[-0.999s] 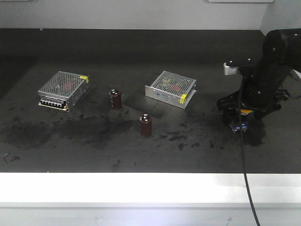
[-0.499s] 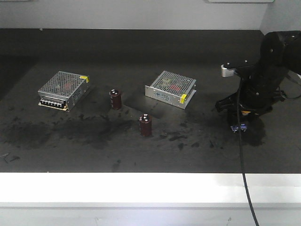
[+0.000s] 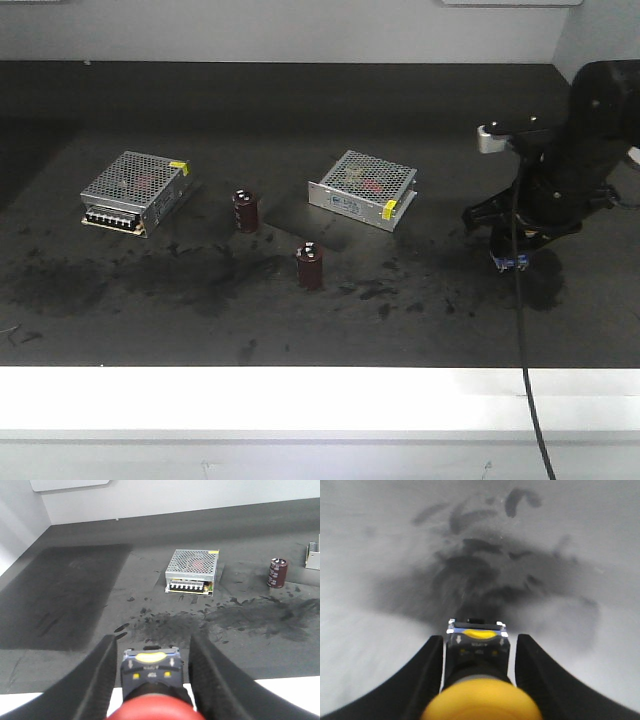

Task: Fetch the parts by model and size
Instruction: 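Close the right gripper on the yellow button and lift it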

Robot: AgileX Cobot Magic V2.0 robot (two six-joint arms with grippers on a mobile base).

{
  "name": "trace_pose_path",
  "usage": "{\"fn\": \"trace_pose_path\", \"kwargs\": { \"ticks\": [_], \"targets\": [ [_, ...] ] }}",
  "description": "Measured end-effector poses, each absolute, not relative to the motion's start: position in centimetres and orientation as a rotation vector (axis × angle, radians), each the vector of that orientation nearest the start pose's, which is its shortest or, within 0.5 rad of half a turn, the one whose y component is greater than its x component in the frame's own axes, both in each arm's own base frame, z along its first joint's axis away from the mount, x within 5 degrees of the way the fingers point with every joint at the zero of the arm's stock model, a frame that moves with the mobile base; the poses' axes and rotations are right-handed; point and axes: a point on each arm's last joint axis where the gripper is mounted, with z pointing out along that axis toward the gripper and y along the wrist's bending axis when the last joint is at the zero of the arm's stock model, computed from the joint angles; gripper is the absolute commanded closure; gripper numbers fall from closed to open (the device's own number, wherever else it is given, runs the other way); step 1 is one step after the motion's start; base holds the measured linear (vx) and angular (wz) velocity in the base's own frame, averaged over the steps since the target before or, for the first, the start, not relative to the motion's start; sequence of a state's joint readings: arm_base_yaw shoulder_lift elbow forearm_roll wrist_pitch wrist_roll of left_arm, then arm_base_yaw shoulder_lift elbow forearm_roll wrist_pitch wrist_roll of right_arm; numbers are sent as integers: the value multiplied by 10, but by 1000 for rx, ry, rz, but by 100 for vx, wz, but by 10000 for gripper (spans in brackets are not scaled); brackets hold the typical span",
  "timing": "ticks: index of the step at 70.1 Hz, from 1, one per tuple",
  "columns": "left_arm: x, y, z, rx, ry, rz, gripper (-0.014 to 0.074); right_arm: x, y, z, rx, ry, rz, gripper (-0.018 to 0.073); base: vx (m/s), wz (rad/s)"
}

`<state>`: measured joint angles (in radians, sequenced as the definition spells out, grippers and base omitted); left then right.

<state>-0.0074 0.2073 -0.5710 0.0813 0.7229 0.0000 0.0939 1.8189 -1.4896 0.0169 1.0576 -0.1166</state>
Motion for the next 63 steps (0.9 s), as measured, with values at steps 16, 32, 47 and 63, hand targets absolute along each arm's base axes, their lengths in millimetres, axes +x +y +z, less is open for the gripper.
{"fn": "trace_pose_path", "kwargs": {
  "ticks": [16,32,47,63],
  "targets": [
    [35,5,324,25,1842,87,603,323,34,286,-249,2686,63,568,0,0],
    [35,5,324,25,1842,87,603,261,29,311,-208,2453,80,568,0,0],
    [35,5,324,25,1842,87,603,198,23,328,-185,2220,73,568,0,0],
    [36,5,324,26,1832,87,603,136,16,328,-162,1981,67,568,0,0]
  ]
}}
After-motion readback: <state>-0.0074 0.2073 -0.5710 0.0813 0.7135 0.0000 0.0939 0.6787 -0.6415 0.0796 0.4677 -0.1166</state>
